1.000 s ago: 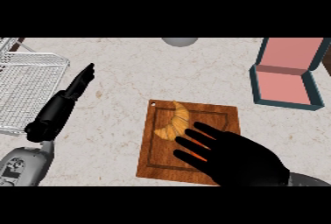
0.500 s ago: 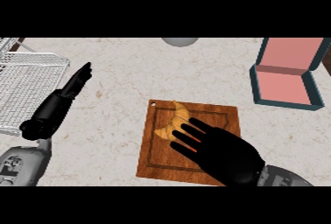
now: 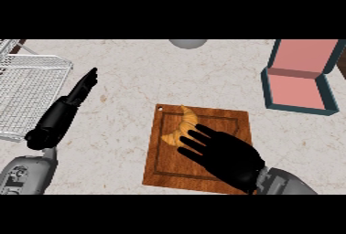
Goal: Pick the squash from the cutting board and place it in the cardboard box
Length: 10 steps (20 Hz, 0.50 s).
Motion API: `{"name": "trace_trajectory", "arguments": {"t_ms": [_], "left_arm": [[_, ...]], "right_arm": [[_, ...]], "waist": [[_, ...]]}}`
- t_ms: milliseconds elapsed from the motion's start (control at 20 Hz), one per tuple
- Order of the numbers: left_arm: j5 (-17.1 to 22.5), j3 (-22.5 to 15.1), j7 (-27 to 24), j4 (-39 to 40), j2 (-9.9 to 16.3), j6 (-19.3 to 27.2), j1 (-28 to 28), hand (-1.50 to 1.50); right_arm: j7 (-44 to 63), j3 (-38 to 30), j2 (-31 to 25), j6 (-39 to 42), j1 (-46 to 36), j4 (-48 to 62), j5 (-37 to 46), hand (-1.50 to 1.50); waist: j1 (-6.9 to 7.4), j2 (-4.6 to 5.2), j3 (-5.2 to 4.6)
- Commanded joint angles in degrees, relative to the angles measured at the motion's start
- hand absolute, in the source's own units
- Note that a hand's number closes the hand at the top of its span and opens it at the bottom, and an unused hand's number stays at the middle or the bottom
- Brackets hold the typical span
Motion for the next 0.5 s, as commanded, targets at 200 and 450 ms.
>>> {"name": "trace_trajectory", "arguments": {"t_ms": [200, 450], "left_arm": [[-1.6, 1.3, 0.3, -0.9, -2.1, -0.9, 0.0, 0.00], [-2.4, 2.6, -0.6, 3.6, -2.7, -2.4, -3.3, 0.00]], "right_arm": [[-3.7, -1.2, -1.0, -6.1, 3.1, 4.3, 7.3, -1.50], [-4.6, -2.3, 5.7, -5.6, -0.2, 13.0, 9.0, -1.50]], "waist": [[-0.09, -0.01, 0.01], [-0.09, 0.07, 0.00]]}}
